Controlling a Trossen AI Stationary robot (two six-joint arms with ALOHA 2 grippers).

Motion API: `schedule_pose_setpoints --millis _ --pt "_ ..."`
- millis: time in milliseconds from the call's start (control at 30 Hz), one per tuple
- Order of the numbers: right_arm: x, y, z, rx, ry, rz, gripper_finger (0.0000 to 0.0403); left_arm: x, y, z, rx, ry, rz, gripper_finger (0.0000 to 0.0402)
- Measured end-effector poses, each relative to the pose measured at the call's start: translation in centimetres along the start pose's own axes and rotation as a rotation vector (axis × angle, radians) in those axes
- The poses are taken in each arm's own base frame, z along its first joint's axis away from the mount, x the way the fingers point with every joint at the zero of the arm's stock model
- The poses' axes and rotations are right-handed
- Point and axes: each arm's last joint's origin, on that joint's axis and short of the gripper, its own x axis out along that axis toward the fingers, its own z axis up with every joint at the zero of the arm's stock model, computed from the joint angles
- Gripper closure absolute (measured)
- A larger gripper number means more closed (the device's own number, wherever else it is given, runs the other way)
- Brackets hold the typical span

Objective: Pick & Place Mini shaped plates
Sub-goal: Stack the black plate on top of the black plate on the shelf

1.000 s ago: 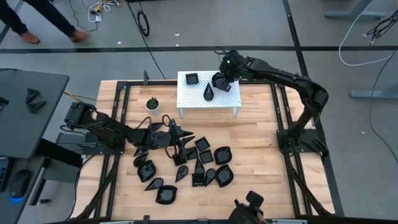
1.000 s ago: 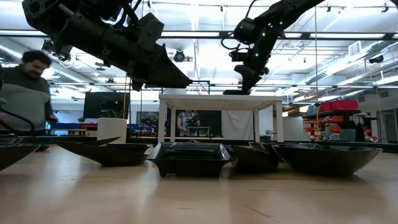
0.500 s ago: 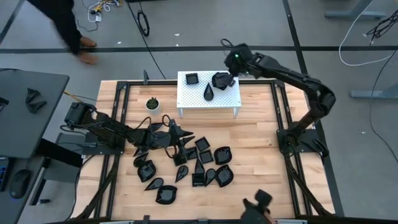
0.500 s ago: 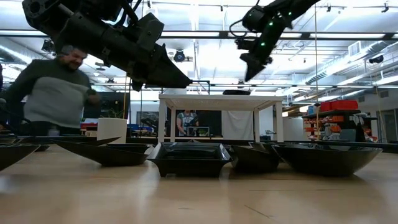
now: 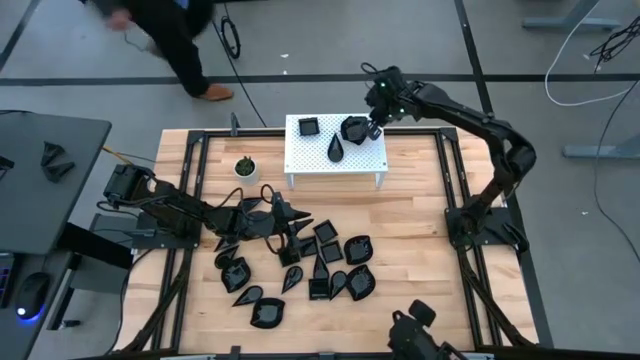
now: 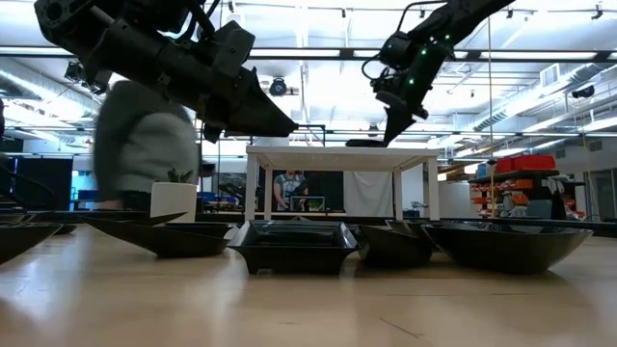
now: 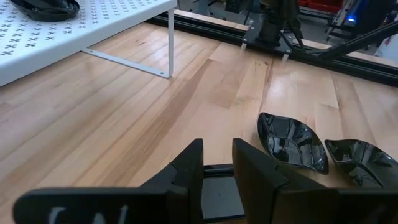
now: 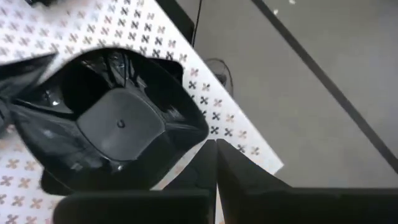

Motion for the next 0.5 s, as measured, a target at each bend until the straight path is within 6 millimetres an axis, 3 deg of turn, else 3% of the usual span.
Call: schedule_pose_setpoints --millis 200,500 --pt "1.3 0.0 -0.2 0.023 0.036 0.006 0.0399 0.0 0.0 0.0 0.0 0.0 0.0 0.0312" --pt "1.4 0.2 0.9 0.02 -0.078 0.049 0.0396 0.0 0.0 0.0 0.0 0.0 0.0 0.0312"
